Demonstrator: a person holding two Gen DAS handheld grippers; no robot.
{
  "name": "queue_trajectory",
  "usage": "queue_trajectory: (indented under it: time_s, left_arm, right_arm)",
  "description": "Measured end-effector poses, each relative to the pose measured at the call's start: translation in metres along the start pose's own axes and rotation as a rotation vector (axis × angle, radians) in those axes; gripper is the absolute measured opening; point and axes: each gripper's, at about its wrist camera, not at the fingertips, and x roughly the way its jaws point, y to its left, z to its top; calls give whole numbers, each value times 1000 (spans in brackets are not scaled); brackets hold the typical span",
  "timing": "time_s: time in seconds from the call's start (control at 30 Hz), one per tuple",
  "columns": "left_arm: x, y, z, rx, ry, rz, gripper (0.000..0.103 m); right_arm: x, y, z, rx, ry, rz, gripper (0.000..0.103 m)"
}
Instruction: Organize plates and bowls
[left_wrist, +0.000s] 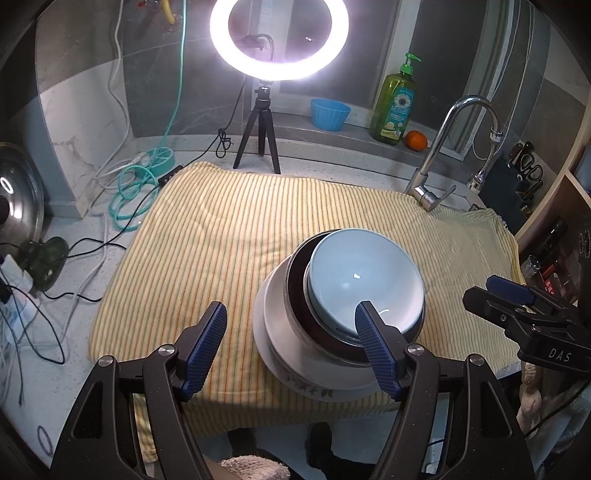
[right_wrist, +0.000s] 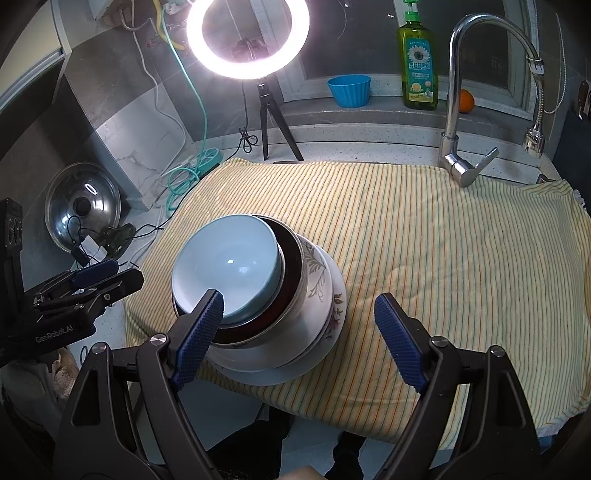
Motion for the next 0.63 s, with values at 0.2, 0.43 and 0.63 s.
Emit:
queue_trajectory:
  time_s: [0.2, 0.43, 0.63]
  left_arm:
    - [1, 0, 1, 0, 1, -1, 72]
    - [1, -1, 2, 2, 1, -3, 72]
    - [3, 0, 2, 11, -13, 2, 72]
  right_arm:
    - [2, -2, 0, 3, 2, -1, 86]
    - [2, -2, 0, 3, 3, 0, 86]
    - [6, -3, -1, 10, 9, -5, 86]
